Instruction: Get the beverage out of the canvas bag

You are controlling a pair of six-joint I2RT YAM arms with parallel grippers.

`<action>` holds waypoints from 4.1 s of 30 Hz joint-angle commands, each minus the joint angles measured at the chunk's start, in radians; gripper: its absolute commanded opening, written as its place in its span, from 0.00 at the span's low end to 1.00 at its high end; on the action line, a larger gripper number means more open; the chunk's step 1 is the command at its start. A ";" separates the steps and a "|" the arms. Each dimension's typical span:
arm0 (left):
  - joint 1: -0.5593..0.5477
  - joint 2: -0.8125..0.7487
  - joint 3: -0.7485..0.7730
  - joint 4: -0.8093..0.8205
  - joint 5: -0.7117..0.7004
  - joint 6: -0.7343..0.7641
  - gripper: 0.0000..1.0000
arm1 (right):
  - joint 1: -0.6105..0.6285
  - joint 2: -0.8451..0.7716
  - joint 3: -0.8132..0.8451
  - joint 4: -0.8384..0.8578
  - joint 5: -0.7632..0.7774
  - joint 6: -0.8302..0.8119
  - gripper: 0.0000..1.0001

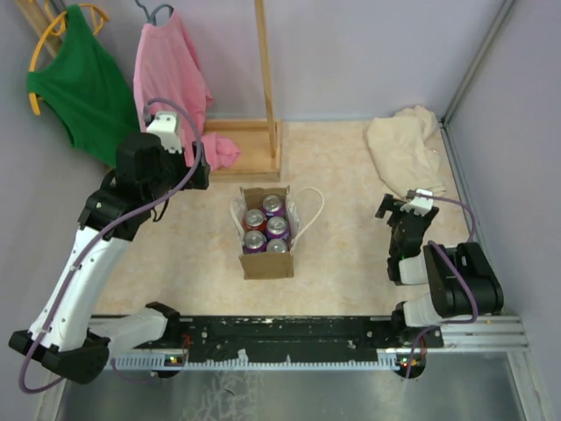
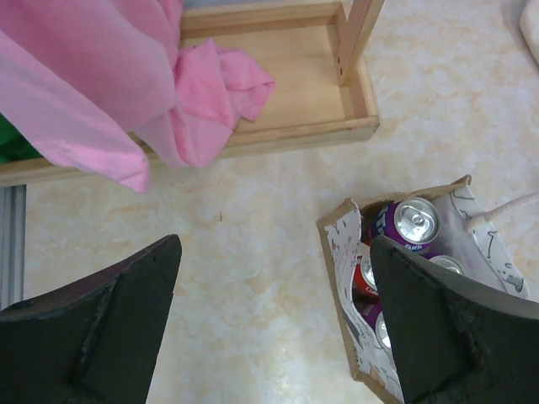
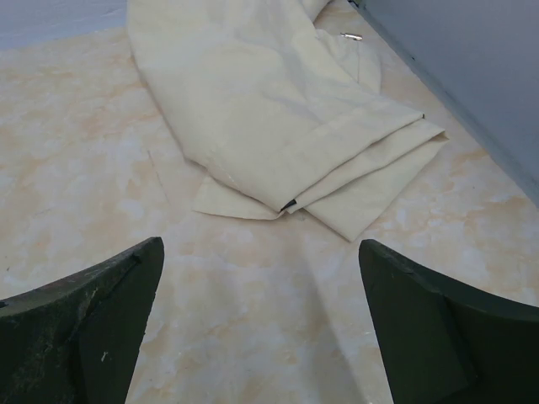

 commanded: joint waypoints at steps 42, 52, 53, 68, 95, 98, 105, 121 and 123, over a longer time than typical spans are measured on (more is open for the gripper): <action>-0.389 0.356 0.006 0.346 0.271 0.074 0.97 | -0.005 0.003 0.006 0.043 0.000 -0.015 0.99; -0.346 0.371 -0.011 0.273 0.110 -0.014 0.71 | -0.005 0.003 0.006 0.043 0.000 -0.015 0.99; -0.324 0.375 -0.010 0.259 0.126 -0.024 0.69 | -0.005 0.003 0.006 0.043 0.000 -0.014 0.99; -0.256 0.445 -0.071 0.189 0.218 -0.090 0.62 | -0.006 0.003 0.006 0.043 0.001 -0.014 0.99; -0.256 0.584 -0.108 0.263 0.152 -0.141 0.87 | -0.005 0.002 0.006 0.043 0.001 -0.015 0.99; -0.256 0.606 -0.103 0.264 0.153 -0.140 0.88 | -0.005 0.003 0.006 0.043 0.000 -0.015 0.99; -0.258 0.642 -0.102 0.239 0.149 -0.141 0.88 | -0.004 0.003 0.006 0.043 0.000 -0.014 0.99; -0.258 0.708 -0.119 0.234 0.136 -0.140 0.76 | -0.006 0.003 0.006 0.043 0.000 -0.015 0.99; -0.258 0.714 -0.122 0.233 0.133 -0.141 0.76 | -0.007 0.003 0.006 0.043 0.001 -0.014 0.99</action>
